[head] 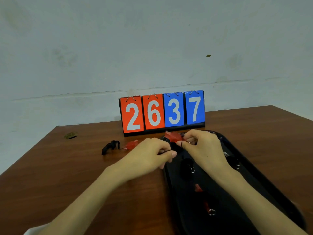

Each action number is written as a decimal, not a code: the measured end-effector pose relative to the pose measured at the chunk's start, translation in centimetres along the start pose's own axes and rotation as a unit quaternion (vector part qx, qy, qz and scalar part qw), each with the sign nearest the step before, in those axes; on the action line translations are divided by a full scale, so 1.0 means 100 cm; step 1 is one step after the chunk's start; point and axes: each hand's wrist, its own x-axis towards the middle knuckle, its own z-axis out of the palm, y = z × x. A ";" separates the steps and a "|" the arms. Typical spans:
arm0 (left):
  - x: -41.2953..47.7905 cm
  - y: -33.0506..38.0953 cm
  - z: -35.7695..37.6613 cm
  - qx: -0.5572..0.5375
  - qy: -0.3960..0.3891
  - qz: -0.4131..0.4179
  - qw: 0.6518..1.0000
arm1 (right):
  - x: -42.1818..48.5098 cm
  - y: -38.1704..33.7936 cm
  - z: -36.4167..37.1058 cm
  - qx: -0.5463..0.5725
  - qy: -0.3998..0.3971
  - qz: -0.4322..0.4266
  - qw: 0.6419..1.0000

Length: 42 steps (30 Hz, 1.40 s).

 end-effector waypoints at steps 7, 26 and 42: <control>-0.006 -0.005 -0.029 0.073 0.024 0.022 0.997 | -0.004 -0.005 0.002 -0.007 -0.176 -0.049 0.983; 0.008 -0.030 -0.017 -0.081 0.030 -0.012 0.996 | -0.004 -0.013 -0.008 0.231 -0.195 -0.062 0.951; 0.002 -0.007 0.017 -0.050 0.082 0.005 0.995 | 0.004 0.002 0.000 0.216 -0.015 0.076 0.973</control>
